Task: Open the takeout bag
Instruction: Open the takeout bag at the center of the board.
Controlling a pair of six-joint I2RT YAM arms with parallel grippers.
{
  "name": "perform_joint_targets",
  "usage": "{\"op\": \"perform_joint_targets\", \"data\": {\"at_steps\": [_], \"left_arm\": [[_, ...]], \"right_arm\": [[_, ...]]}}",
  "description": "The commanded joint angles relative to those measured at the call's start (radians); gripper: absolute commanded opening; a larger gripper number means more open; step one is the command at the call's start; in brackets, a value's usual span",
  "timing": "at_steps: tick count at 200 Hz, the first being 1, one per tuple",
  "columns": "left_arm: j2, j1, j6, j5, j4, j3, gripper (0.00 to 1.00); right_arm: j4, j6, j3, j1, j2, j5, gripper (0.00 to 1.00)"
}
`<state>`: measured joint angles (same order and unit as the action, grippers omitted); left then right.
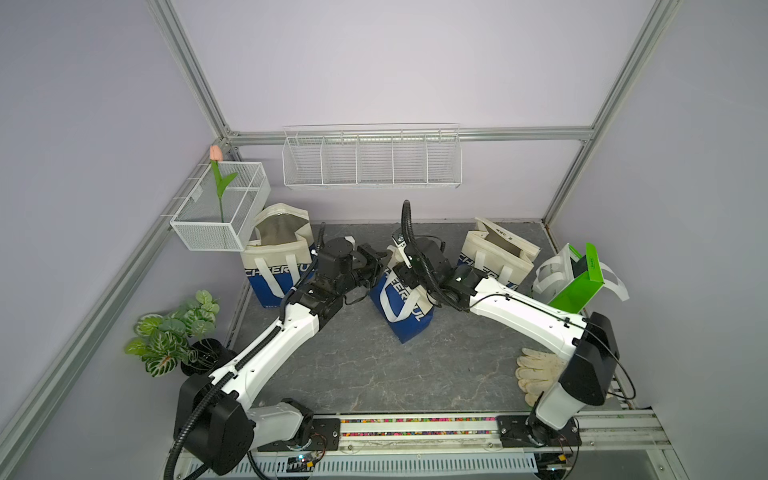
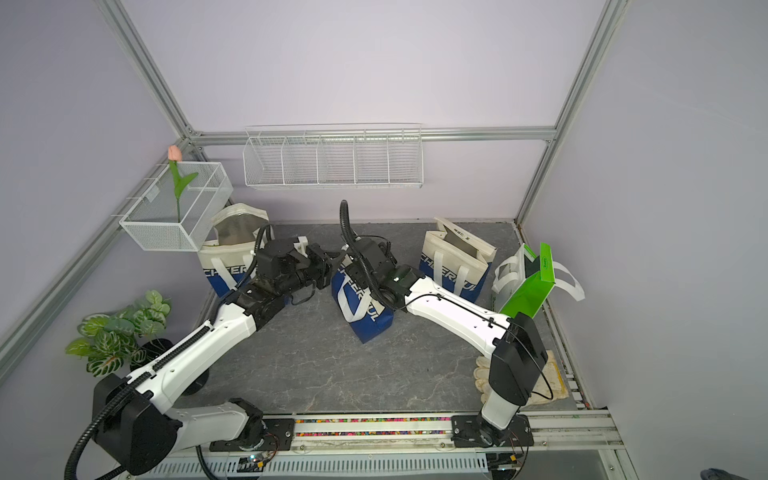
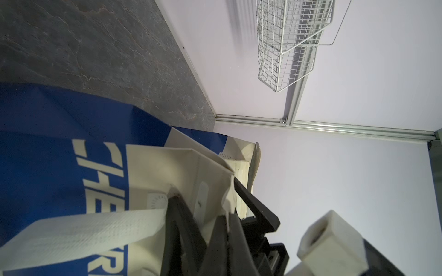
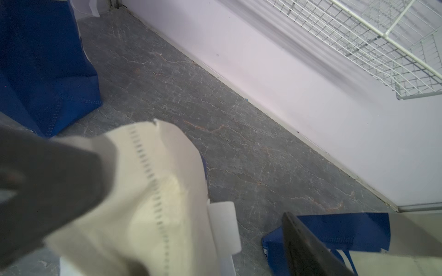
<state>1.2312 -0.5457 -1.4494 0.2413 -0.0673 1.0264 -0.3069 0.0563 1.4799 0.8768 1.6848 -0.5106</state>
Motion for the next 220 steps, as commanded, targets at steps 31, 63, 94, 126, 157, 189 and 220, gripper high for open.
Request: {"op": "perform_joint_targets", "data": {"at_steps": [31,63,94,126,157,189,220], "left_arm": [[-0.105,0.016,-0.067,-0.029,0.058,0.047,0.00],[-0.083,0.074,-0.010,-0.019,0.009,0.038,0.00],[-0.052,0.103,0.032,-0.016,0.002,0.026,0.00],[-0.017,0.104,0.056,0.027,0.025,0.025,0.00],[0.010,0.028,0.080,0.101,0.056,0.018,0.43],[0.036,-0.031,0.063,0.113,0.158,0.008,0.52],[0.087,-0.035,0.049,0.134,0.161,0.033,0.51]], "right_arm": [[-0.055,-0.029,-0.088,-0.073,-0.017,0.044,0.66],[-0.112,-0.053,-0.091,-0.075,-0.080,0.249,0.38],[-0.191,-0.081,-0.066,-0.080,-0.120,0.371,0.20],[-0.224,-0.134,-0.059,-0.131,-0.137,0.579,0.08],[-0.206,-0.183,-0.058,-0.189,-0.140,0.785,0.11],[-0.199,-0.180,-0.052,-0.196,-0.137,0.846,0.12],[-0.192,-0.183,-0.060,-0.196,-0.141,0.847,0.12]]}}
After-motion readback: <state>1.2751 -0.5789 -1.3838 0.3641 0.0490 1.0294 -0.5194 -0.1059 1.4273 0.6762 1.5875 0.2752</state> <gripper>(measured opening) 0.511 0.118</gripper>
